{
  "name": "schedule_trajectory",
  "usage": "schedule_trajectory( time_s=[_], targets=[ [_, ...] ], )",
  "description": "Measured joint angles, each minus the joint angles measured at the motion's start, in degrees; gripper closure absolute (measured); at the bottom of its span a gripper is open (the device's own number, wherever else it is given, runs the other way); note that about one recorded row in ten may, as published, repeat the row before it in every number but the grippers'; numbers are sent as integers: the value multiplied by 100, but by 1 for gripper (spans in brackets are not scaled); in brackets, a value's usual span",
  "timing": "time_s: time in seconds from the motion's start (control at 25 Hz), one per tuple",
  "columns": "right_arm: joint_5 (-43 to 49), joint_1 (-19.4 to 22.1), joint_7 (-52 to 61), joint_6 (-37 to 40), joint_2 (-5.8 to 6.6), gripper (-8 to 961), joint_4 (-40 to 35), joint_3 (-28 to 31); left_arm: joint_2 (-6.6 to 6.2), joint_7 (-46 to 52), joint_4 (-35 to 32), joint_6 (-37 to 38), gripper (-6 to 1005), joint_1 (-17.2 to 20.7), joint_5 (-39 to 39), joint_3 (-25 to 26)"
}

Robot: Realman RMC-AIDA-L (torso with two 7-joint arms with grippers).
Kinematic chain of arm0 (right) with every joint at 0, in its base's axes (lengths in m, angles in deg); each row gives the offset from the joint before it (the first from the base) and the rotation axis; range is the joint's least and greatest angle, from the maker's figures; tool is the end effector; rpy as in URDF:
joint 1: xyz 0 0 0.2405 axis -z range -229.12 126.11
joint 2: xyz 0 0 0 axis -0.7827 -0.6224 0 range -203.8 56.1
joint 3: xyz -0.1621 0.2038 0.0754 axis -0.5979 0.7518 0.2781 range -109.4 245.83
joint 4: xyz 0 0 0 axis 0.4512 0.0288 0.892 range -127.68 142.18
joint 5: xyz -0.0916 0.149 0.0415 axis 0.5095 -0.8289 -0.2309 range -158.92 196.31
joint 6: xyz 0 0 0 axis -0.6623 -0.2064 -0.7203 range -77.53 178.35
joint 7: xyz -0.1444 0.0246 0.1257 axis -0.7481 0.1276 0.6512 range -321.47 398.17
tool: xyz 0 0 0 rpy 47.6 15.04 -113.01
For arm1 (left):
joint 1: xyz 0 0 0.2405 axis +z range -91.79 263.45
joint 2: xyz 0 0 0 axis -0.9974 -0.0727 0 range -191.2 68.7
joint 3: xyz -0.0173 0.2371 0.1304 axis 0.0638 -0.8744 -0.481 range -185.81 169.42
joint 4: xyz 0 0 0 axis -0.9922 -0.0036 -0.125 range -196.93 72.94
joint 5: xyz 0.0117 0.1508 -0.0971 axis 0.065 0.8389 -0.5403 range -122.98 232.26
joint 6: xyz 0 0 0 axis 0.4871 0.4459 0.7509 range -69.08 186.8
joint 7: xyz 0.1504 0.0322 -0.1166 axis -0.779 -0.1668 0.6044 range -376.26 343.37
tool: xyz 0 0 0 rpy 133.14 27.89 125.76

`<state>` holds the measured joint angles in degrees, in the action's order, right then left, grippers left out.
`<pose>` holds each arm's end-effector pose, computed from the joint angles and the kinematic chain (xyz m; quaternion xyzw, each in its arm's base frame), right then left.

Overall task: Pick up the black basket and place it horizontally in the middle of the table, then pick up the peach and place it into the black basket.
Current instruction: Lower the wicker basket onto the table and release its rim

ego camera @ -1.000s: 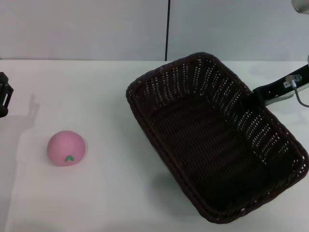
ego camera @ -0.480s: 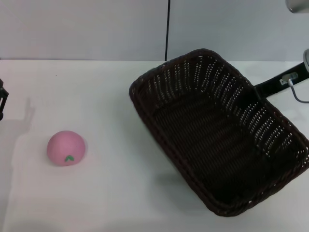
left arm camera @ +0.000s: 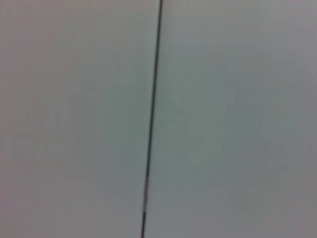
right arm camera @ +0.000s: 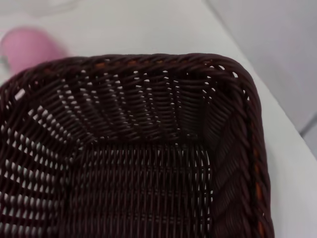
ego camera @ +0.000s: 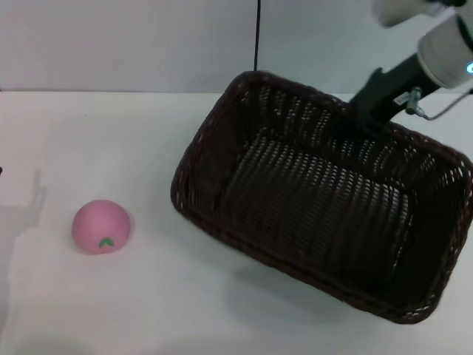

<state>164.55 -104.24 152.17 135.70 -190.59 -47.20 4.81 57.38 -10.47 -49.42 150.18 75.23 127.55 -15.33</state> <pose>0.1742 0.4070 -0.0505 -0.9762 0.1209 -0.1374 0.1162 -0.3553 0.2549 0.0175 -0.6126 -0.2445 -0.3238 0.6783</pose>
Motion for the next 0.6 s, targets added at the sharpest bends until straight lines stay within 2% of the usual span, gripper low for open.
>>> schedule_trajectory(
  time_s=[0.36,0.6],
  targets=[
    [53,-231,-1751,-358,-185,813,-64,-964,5,-30,151,567,201,283,140,-141],
    [-280,-473,-2045,-539,-118,813,307,-1173,8,-46,354,752,201,325,206,-139]
  ],
)
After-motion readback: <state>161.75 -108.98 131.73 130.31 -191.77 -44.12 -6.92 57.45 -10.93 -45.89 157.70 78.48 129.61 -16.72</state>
